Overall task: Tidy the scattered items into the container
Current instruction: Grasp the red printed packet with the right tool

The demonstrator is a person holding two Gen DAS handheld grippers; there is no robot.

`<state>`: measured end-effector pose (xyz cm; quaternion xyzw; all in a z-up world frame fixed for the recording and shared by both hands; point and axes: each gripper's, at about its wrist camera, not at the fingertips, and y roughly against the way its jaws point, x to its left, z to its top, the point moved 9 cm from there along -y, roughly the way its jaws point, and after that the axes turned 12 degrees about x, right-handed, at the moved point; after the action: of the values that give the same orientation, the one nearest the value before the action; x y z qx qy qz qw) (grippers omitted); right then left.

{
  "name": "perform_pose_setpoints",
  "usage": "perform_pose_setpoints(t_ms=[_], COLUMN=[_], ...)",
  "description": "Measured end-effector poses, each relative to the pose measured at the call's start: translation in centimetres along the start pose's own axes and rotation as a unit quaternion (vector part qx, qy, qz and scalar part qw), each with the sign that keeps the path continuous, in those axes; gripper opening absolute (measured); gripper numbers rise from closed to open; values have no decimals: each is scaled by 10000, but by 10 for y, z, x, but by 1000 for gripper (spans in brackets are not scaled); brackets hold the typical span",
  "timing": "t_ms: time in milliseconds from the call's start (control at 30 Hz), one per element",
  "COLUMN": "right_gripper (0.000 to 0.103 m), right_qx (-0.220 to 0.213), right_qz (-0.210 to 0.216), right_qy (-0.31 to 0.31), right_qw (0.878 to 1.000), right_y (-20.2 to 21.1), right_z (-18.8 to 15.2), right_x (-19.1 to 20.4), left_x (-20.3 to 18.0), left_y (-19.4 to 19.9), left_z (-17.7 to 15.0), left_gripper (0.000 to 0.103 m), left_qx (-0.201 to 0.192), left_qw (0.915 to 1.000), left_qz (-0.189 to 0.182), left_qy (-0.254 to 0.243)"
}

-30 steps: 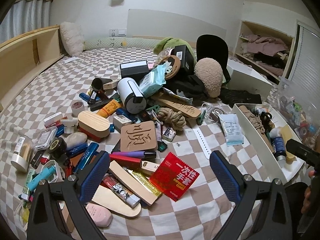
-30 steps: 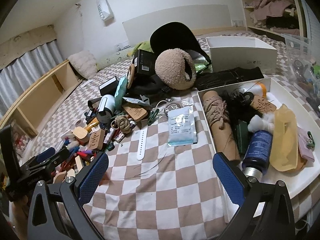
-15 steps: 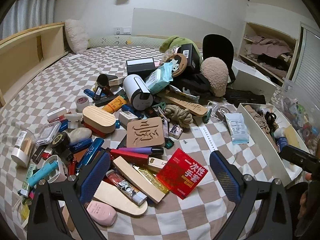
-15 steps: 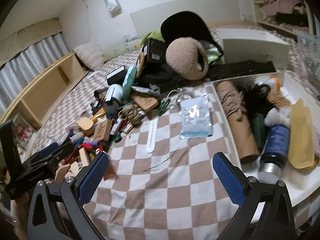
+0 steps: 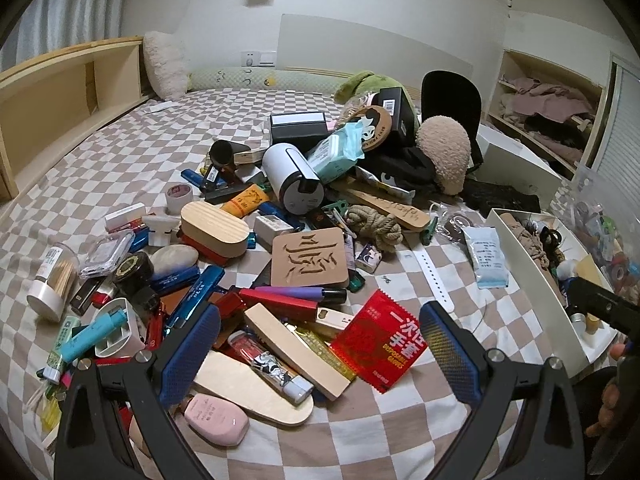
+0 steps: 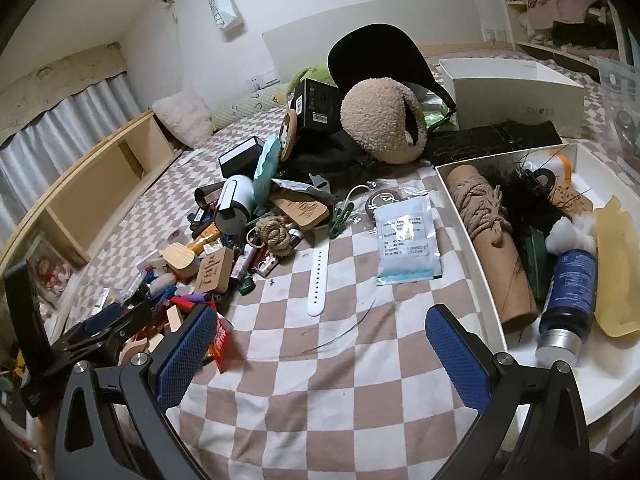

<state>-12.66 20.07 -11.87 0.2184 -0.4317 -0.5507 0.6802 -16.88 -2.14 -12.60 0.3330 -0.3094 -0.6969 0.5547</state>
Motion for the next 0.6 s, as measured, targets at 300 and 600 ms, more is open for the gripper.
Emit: perform_pose_setpoints(t_ms=[300, 600], right_gripper=[103, 103], right_qx=[55, 290], right_qz=[40, 49], right_qy=[62, 170], right_qw=[10000, 9994], right_y=[-10, -26], right_z=[-1, -3], right_x=[5, 7], left_x=[4, 12], left_y=[-2, -3], left_z=[-3, -5], left_gripper=[100, 100], left_qx=[36, -44], left_qw=[10000, 9995], left_qz=[-44, 237], left_qy=[69, 202])
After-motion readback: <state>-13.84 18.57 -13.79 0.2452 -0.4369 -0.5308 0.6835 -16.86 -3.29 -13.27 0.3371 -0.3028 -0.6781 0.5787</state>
